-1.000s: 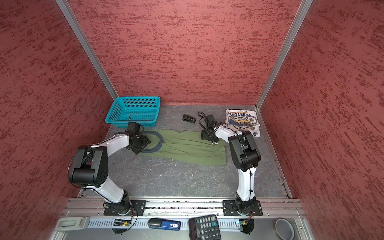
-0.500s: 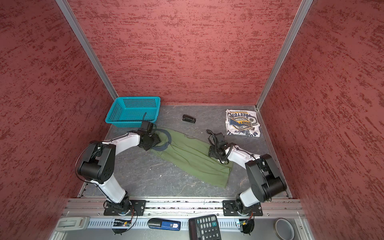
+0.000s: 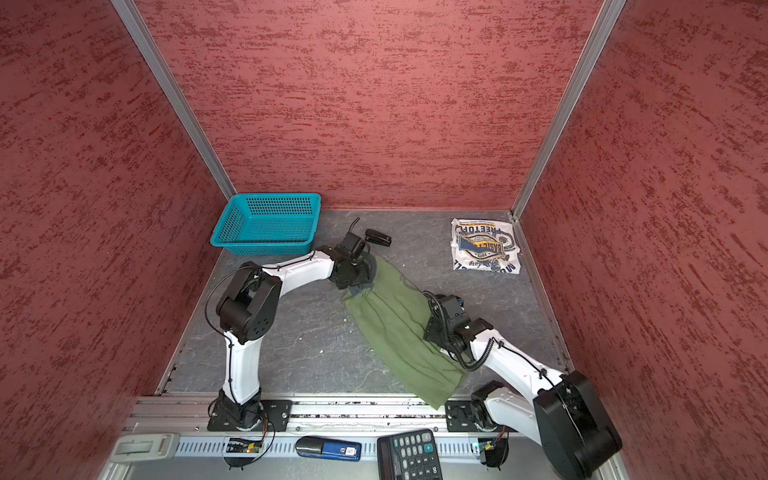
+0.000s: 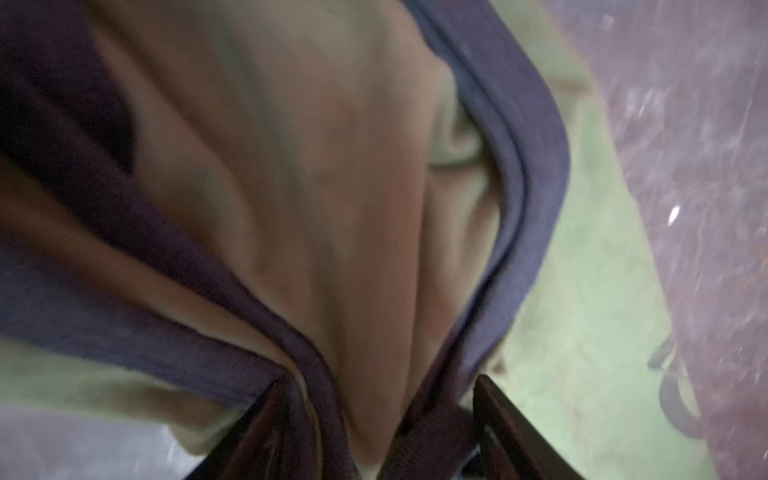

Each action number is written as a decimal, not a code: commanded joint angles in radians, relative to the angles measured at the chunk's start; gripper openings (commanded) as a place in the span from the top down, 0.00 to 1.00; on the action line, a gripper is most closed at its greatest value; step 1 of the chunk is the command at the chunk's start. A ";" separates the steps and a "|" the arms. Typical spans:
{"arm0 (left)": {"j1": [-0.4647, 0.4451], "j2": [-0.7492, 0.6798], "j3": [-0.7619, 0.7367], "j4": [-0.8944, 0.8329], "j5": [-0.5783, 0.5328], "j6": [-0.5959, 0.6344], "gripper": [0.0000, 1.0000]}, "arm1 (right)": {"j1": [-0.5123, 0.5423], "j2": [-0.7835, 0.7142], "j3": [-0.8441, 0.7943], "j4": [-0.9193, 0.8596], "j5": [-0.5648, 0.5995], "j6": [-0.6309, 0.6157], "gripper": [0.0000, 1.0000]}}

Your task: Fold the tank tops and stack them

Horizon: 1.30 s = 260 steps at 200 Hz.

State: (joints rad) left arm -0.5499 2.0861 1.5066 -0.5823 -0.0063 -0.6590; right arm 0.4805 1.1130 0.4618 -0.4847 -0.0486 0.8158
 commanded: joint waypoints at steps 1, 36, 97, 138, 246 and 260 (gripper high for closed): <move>0.066 0.109 0.094 -0.121 -0.028 0.069 0.30 | 0.040 0.045 -0.033 -0.050 -0.054 0.060 0.29; 0.162 0.205 0.247 -0.185 -0.049 0.142 0.30 | 0.105 0.126 -0.005 0.043 -0.082 0.080 0.29; 0.258 0.370 0.514 -0.275 -0.040 0.216 0.31 | 0.265 0.335 0.115 0.197 -0.117 0.138 0.29; 0.257 0.467 0.713 -0.336 -0.031 0.268 0.31 | 0.327 0.398 0.150 0.229 -0.130 0.162 0.29; 0.260 0.517 1.010 -0.387 0.026 0.340 0.24 | 0.430 0.347 0.219 0.202 -0.141 0.141 0.23; 0.242 0.470 1.011 -0.416 0.018 0.347 0.19 | 0.432 0.267 0.218 0.138 -0.094 0.123 0.21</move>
State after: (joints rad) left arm -0.2810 2.6423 2.4950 -0.9504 0.0002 -0.3462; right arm 0.8989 1.4773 0.6830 -0.1925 -0.1833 0.9463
